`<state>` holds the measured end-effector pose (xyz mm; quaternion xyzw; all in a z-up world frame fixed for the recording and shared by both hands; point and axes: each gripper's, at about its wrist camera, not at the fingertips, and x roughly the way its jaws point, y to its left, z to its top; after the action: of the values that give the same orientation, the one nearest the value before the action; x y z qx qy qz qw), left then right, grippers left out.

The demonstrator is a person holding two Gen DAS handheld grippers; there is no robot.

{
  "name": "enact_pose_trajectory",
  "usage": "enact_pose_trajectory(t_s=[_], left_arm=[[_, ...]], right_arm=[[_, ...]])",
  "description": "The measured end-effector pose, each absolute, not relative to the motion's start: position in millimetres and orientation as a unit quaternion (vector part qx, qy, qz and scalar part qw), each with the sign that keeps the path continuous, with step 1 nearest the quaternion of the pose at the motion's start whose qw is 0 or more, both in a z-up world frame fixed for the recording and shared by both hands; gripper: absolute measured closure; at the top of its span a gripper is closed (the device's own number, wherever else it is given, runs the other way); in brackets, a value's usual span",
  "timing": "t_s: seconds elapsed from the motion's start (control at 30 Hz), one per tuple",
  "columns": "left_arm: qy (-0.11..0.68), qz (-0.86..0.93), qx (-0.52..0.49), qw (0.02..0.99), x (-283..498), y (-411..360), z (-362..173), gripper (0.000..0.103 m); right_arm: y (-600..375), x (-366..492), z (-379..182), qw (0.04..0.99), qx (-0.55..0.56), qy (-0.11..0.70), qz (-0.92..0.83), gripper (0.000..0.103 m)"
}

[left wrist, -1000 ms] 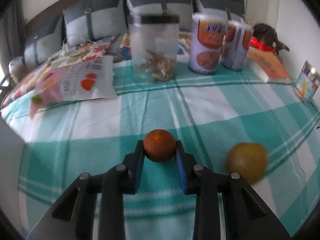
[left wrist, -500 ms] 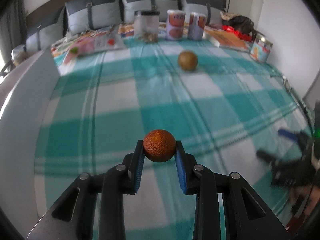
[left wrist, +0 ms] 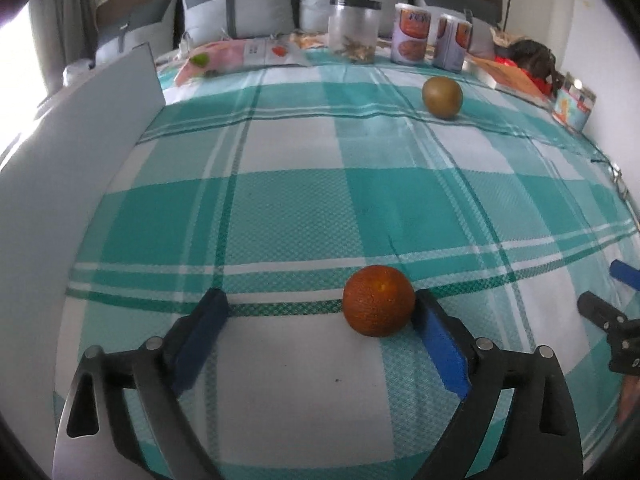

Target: Organize fruits

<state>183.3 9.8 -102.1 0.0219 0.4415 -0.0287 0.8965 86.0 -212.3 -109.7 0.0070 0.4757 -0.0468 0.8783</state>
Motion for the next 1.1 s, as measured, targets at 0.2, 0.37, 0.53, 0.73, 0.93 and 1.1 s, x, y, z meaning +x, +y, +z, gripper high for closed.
enact_pose_trajectory(t_s=[0.2,0.37,0.53,0.73,0.93,1.1], left_arm=[[0.442,-0.027,0.019,0.897,184.1,10.6,-103.9,0.007],[0.442,-0.027,0.020,0.896,184.3,10.5,-103.9,0.007],[0.442,-0.027,0.020,0.896,183.8,10.4,-104.1,0.006],[0.442,-0.027,0.020,0.896,184.2,10.4,-104.1,0.006],[0.442,-0.027,0.020,0.896,184.2,10.6,-104.1,0.006],[0.442,-0.027,0.019,0.896,183.9,10.7,-104.1,0.006]], right_arm=[[-212.3,86.0,-109.7,0.878,0.007,0.476,-0.047,0.000],[-212.3,86.0,-109.8,0.878,0.007,0.476,-0.047,0.000],[-212.3,85.9,-109.8,0.878,0.007,0.476,-0.047,0.000],[-212.2,85.9,-109.8,0.878,0.007,0.475,-0.047,0.000],[-212.2,85.9,-109.8,0.878,0.007,0.475,-0.047,0.000],[-212.3,85.9,-109.8,0.879,0.008,0.475,-0.046,0.000]])
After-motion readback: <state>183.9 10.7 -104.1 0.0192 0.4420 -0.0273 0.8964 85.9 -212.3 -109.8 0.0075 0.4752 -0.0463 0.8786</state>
